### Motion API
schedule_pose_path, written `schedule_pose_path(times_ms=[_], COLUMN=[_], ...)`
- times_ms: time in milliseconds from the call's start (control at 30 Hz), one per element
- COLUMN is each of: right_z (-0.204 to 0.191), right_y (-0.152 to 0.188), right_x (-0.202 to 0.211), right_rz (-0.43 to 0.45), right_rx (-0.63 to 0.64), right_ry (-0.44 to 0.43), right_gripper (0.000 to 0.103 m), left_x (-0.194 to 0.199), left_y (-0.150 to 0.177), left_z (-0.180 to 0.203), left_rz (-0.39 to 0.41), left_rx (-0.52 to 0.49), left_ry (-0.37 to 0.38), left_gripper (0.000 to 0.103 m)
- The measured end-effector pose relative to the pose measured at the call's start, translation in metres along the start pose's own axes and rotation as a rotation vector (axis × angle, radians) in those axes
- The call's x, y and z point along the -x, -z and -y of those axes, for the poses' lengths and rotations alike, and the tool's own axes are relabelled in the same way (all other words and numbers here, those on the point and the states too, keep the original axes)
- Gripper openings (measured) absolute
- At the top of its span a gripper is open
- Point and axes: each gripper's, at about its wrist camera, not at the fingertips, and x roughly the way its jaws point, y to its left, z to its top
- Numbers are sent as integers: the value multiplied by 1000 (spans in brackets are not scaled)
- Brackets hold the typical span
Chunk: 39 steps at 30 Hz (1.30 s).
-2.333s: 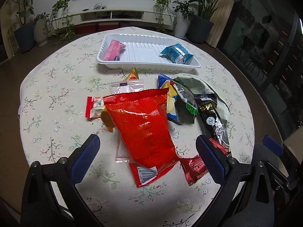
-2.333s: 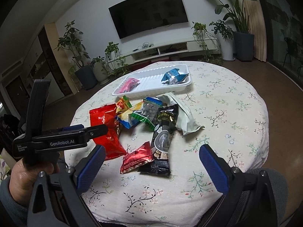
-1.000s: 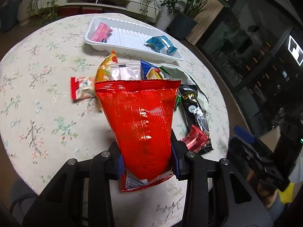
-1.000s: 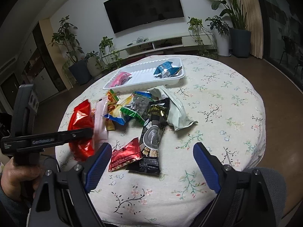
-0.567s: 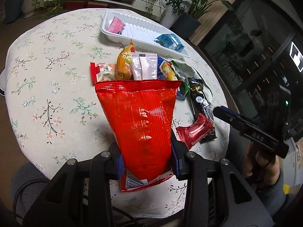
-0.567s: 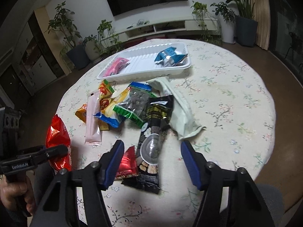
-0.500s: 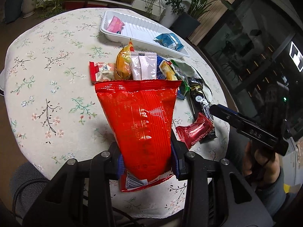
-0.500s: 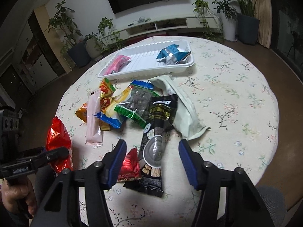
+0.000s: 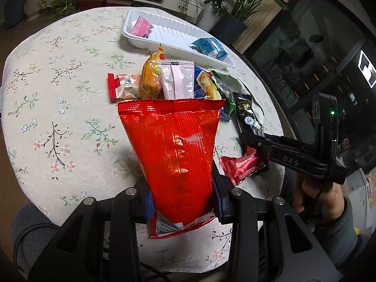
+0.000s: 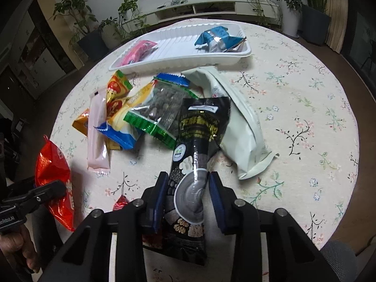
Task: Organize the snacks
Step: 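Grasp the black packet with the right gripper while the left gripper holds the red bag, then lower the red bag and black packet into the tray and open both grippers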
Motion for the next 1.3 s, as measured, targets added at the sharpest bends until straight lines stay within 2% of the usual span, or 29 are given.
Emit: schedule_pose_path(times_ms=[200, 500, 833, 1100, 1300], right_z=[2, 9, 13, 12, 24], right_y=[1, 5, 8, 5, 2], right_x=[0, 7, 33, 56, 56], right_rz=[3, 24, 79, 129, 137], right_rx=[2, -36, -74, -88, -115], right_ry=[-13, -50, -103, -194, -175], right_gripper=[28, 21, 21, 21, 21], left_x=[-2, -2, 7, 23, 32], left_y=[0, 0, -1, -10, -22], left_z=[0, 0, 0, -2, -8], left_rz=[-1, 5, 24, 52, 73], left_rx=[-1, -2, -1, 11, 23], left_ry=[1, 3, 21, 43, 46], left_gripper=[35, 35, 34, 34, 34])
